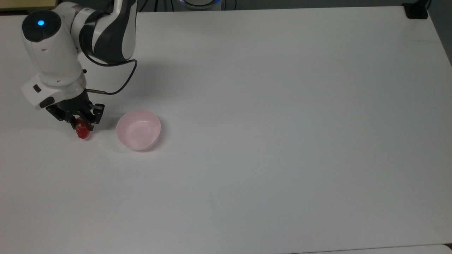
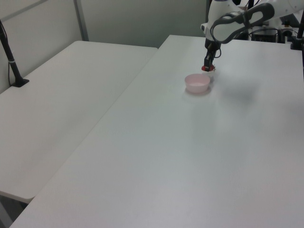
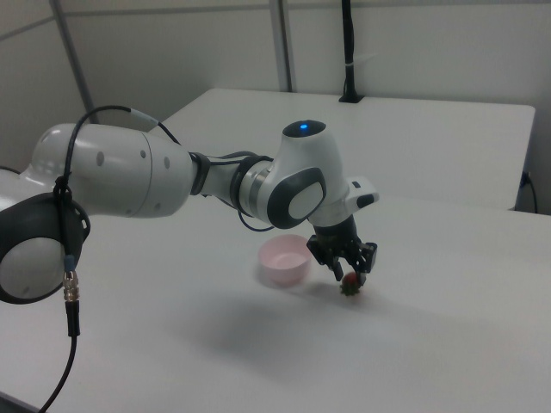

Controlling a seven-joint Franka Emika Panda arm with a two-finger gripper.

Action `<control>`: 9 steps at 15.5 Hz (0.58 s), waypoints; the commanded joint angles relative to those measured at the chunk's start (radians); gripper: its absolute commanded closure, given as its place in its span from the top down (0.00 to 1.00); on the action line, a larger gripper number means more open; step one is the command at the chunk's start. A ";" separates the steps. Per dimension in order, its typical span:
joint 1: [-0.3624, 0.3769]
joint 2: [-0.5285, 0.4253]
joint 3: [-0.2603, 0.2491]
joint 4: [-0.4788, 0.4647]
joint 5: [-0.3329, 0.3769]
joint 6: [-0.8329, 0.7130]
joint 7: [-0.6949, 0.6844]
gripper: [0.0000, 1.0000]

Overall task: Pick up strawberry from bowl
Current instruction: 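Lift the strawberry out of the bowl and carry it beside the bowl, then lower the strawberry onto the table and open the gripper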

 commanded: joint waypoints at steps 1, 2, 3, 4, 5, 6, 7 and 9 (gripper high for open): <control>0.004 -0.004 0.000 0.017 -0.019 0.005 0.035 1.00; 0.004 -0.016 0.000 0.017 -0.020 -0.001 0.055 1.00; 0.005 -0.043 0.000 0.017 -0.016 -0.014 0.062 1.00; 0.008 -0.078 0.003 0.014 -0.010 -0.049 0.066 1.00; 0.011 -0.120 0.004 0.014 -0.007 -0.117 0.081 1.00; 0.014 -0.166 0.013 0.019 -0.003 -0.205 0.101 1.00; 0.016 -0.216 0.036 0.021 -0.003 -0.289 0.129 1.00; 0.016 -0.315 0.091 0.021 -0.001 -0.442 0.218 1.00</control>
